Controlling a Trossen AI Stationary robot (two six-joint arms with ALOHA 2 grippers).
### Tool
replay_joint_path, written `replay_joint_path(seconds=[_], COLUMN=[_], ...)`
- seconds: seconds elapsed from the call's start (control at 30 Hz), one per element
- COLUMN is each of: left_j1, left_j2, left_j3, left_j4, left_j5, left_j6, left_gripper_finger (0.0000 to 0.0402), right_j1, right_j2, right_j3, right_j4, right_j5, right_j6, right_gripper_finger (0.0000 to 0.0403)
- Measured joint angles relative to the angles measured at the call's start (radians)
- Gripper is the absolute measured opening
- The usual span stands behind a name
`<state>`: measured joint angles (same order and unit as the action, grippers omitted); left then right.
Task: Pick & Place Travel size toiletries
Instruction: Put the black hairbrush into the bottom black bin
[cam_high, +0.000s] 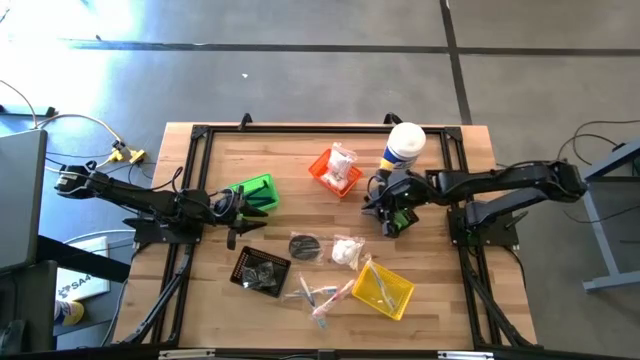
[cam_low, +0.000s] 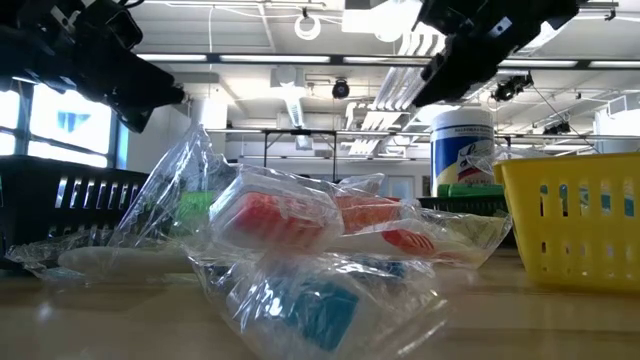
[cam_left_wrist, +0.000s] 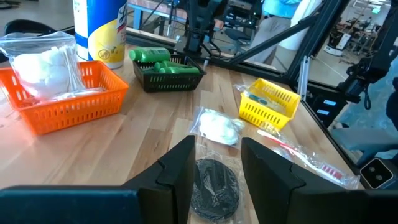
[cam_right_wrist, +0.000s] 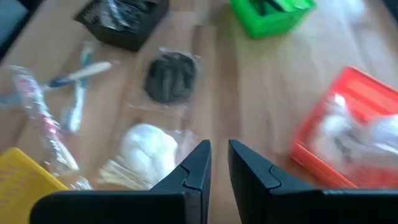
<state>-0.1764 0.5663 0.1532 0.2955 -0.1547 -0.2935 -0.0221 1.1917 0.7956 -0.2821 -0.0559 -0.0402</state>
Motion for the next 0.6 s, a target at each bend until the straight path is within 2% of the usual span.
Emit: replay_joint_path(seconds=[0.2,0.37,0.47,0.6], left_j1=[0.0,0.0,0.0,0.0], left_j2=[0.0,0.0,0.0,0.0], left_j3=[0.0,0.0,0.0,0.0], left_j4=[0.003,0.021,0.025,0.05], left_j5=[-0.007,-0.117,-0.156,-0.158], left_j6=[-0.002,0.0,-0.003,-0.004], left_gripper_finger=[0.0126,0.0126,0.0126,0.0126], right_j1=[-0.018,-0.04,-0.044,-0.043], right_j2=[-0.149,-0.292,-0.38,-0.479], right_j3=[0.0,-0.056,-0.123,-0.228], right_j4=[-0.155,-0.201,-0.173,-0.042], right_j5=[0.054,0.053,0.053,0.052], right_j6=[-0.017,-0.025,0.005,0.011], right_gripper_finger=[0.0017,0.0005,0.0005,0.0005])
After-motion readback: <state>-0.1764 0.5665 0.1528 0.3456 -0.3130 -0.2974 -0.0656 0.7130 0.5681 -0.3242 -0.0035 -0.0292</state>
